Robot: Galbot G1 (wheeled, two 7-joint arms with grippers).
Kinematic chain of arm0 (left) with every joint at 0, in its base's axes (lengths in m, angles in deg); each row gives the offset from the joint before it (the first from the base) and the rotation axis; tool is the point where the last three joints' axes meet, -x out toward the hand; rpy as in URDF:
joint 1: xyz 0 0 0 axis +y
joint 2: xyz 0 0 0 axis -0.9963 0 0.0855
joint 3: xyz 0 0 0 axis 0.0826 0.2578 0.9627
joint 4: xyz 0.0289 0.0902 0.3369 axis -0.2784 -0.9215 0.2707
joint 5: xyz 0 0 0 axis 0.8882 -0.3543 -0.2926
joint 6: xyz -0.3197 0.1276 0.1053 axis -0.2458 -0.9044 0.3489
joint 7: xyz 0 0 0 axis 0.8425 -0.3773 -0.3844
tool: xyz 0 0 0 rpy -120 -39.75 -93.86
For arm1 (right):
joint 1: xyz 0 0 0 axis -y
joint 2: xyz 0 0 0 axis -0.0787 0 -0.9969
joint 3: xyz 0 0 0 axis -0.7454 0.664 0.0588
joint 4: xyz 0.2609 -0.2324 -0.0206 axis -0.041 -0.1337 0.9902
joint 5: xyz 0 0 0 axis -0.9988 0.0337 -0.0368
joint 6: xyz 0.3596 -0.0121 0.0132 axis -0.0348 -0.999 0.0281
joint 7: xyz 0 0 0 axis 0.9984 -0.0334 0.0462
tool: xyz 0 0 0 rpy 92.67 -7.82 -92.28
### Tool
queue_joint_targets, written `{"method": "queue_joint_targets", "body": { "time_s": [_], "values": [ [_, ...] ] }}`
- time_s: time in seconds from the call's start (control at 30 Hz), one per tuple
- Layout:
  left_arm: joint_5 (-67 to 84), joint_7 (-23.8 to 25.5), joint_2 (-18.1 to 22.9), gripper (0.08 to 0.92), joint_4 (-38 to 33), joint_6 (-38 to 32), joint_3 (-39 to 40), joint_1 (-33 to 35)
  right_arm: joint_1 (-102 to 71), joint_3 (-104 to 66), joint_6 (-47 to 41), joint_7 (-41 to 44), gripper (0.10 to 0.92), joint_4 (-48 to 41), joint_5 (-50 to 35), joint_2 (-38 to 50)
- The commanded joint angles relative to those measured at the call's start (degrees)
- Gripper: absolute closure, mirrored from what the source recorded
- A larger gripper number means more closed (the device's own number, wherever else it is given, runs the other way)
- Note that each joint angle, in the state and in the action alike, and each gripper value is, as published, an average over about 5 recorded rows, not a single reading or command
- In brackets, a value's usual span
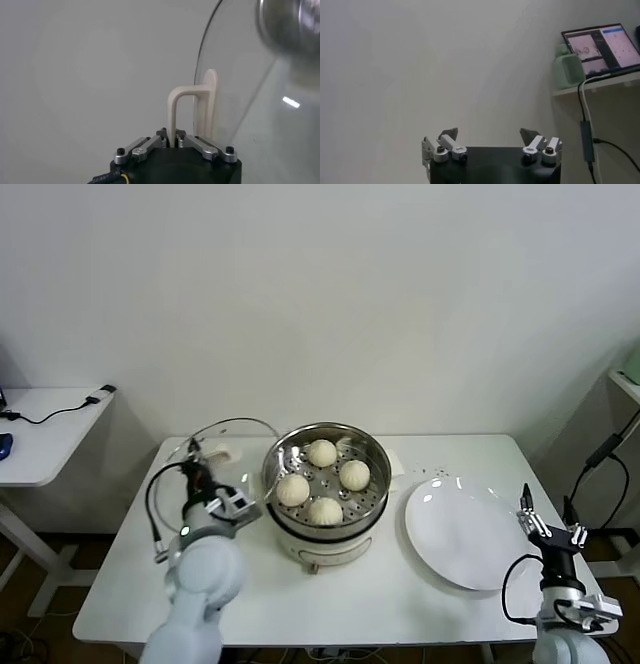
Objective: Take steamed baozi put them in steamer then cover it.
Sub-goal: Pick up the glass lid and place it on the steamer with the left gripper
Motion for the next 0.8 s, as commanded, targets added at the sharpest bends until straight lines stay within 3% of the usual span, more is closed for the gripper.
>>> {"method": "queue_joint_targets", "body": {
  "time_s": [0.03, 0.53, 0.8],
  "values": [
    [-7.79, 3.4, 11.03, 0.835, 10.94, 3.77, 16.14, -12.83, -0.31, -1.13, -0.34, -0.02, 0.203, 0.13, 0.81, -0.64],
    [-4.07, -0.7, 11.03, 0.835, 17.45, 3.77, 25.13, -13.97, 0.95, -0.34, 0.59, 0.12, 0.203, -2.16, 2.12, -1.88],
    [-7.84, -0.63, 11.03, 0.835, 18.4, 3.77, 24.57, -12.9, 1.17, 0.05, 1.06, 0.17, 0.203, -2.95, 2.3, -1.79]
  ]
}}
